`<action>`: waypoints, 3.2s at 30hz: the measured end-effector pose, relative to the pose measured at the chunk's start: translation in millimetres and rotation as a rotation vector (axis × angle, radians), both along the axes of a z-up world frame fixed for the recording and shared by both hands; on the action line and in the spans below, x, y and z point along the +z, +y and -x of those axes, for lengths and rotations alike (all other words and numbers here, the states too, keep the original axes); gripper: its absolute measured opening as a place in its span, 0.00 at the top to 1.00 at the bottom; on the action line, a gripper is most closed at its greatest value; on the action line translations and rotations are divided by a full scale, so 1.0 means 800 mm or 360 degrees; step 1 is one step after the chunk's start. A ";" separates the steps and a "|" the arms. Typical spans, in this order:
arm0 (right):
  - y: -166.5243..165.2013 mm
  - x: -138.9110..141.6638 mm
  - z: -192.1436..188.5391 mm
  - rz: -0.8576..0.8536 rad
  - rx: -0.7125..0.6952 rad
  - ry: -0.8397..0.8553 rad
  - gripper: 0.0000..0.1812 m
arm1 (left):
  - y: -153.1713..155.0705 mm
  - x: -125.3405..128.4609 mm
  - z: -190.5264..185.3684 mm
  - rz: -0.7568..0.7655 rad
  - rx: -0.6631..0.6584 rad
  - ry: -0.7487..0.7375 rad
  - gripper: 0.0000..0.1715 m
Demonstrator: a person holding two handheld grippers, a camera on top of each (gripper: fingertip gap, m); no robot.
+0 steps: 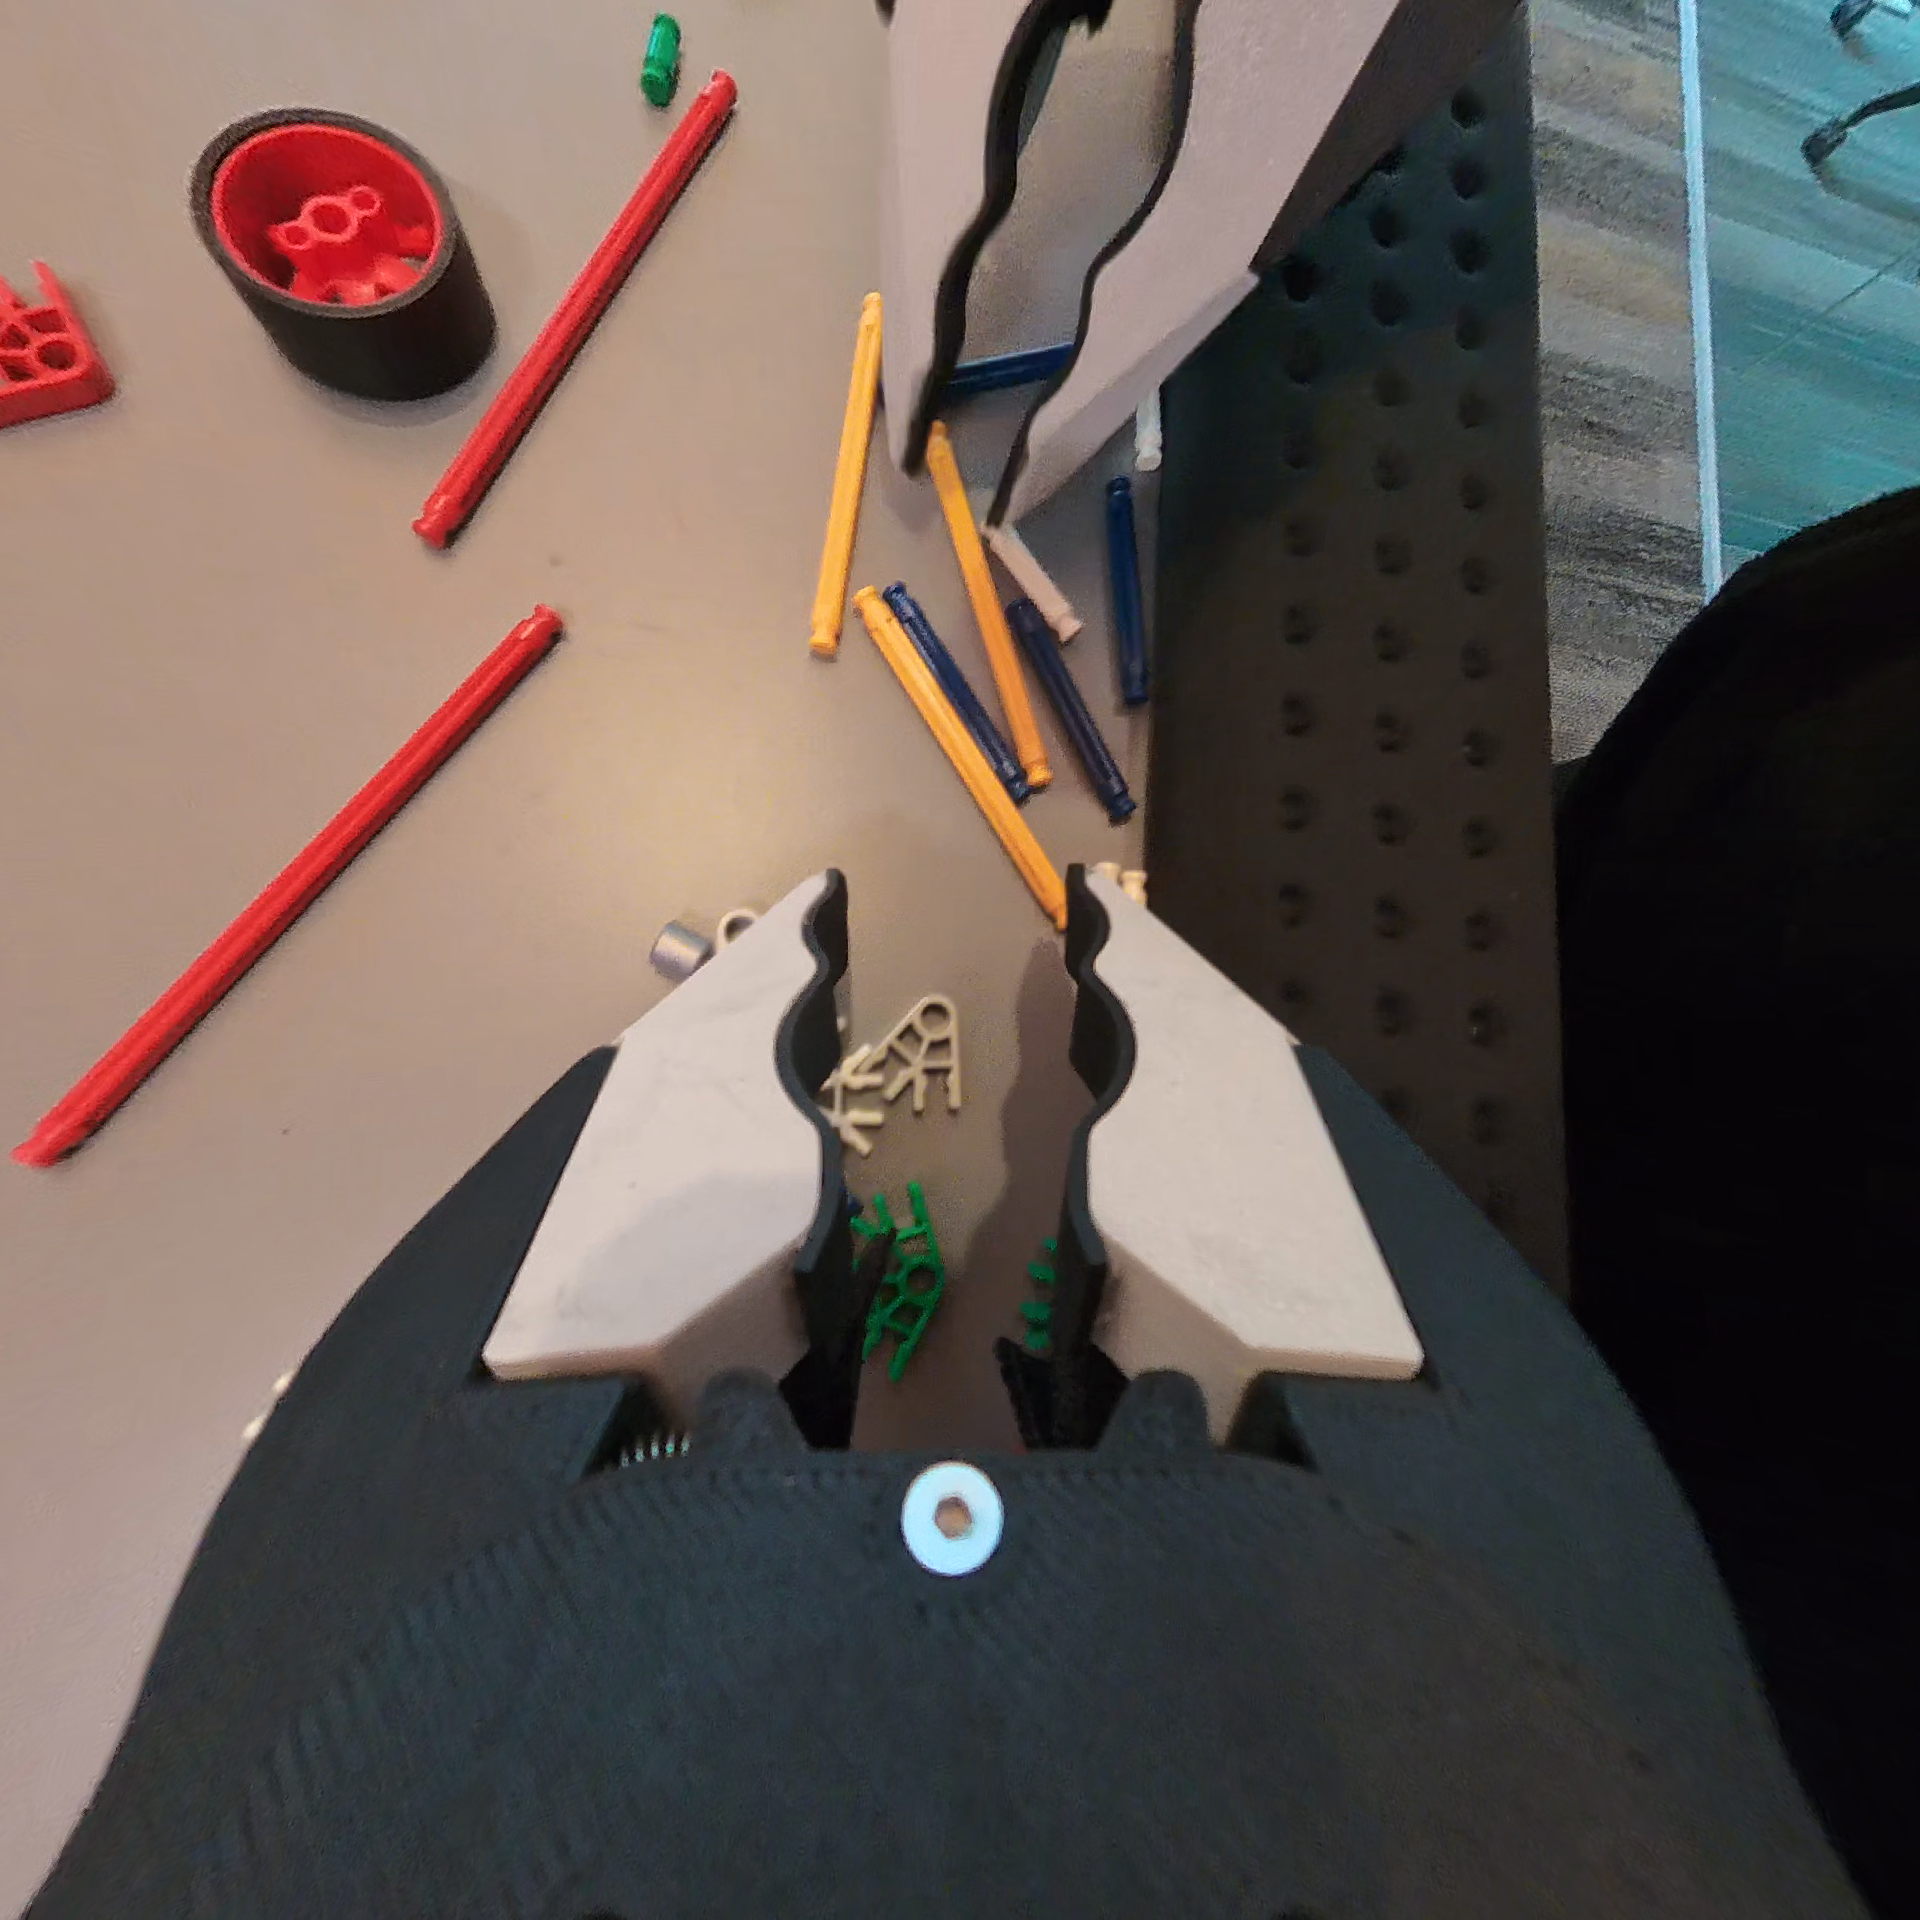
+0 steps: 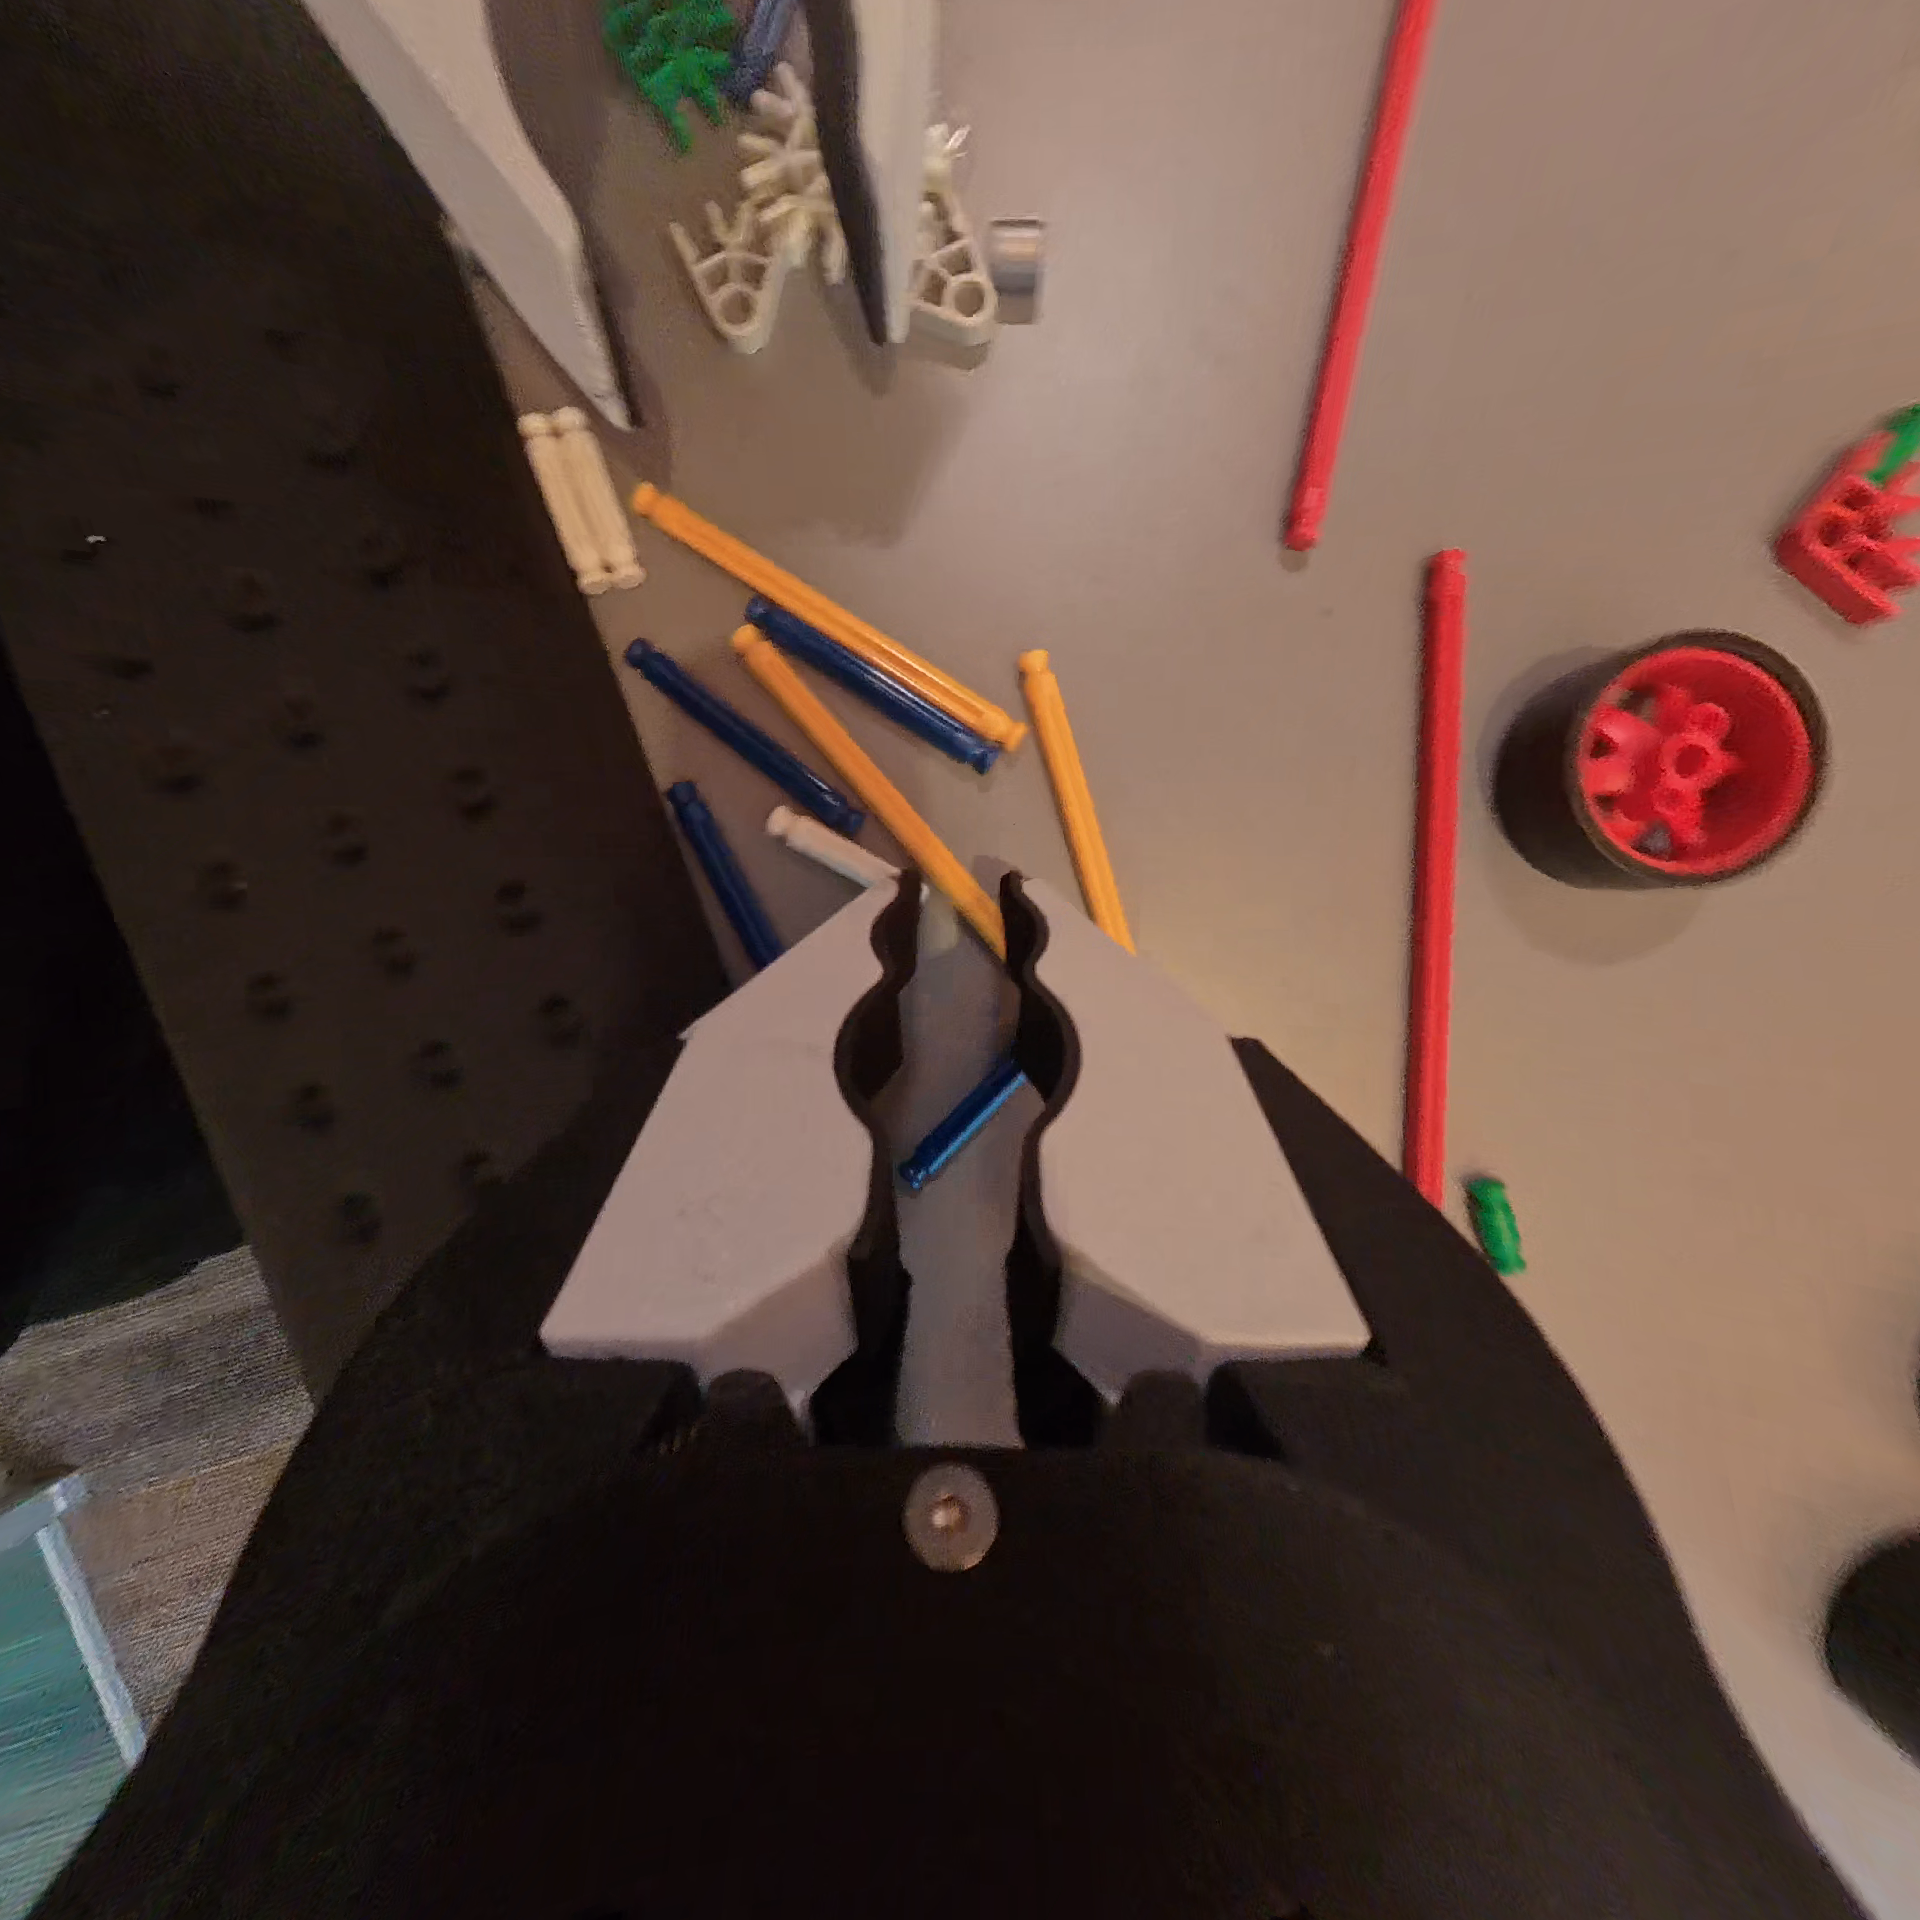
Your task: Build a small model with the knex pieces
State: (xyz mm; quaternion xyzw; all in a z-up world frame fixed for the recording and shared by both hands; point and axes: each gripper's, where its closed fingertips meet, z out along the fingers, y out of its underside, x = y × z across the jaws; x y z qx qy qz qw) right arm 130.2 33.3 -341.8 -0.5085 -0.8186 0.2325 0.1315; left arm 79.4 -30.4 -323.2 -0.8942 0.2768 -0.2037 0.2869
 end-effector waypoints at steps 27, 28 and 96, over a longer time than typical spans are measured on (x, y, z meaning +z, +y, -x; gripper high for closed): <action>-0.002 0.021 -0.007 0.0346 0.0168 0.0160 1.00 | 0.031 0.019 -0.012 -0.0240 0.0327 0.0115 0.75; -0.002 0.026 -0.007 0.0379 0.0169 0.0165 1.00 | 0.038 0.022 -0.016 -0.0290 0.0325 0.0148 0.74; 0.134 0.082 0.100 0.0250 -0.0099 0.0085 0.99 | 0.212 0.057 0.024 -0.0427 0.0021 -0.0325 0.94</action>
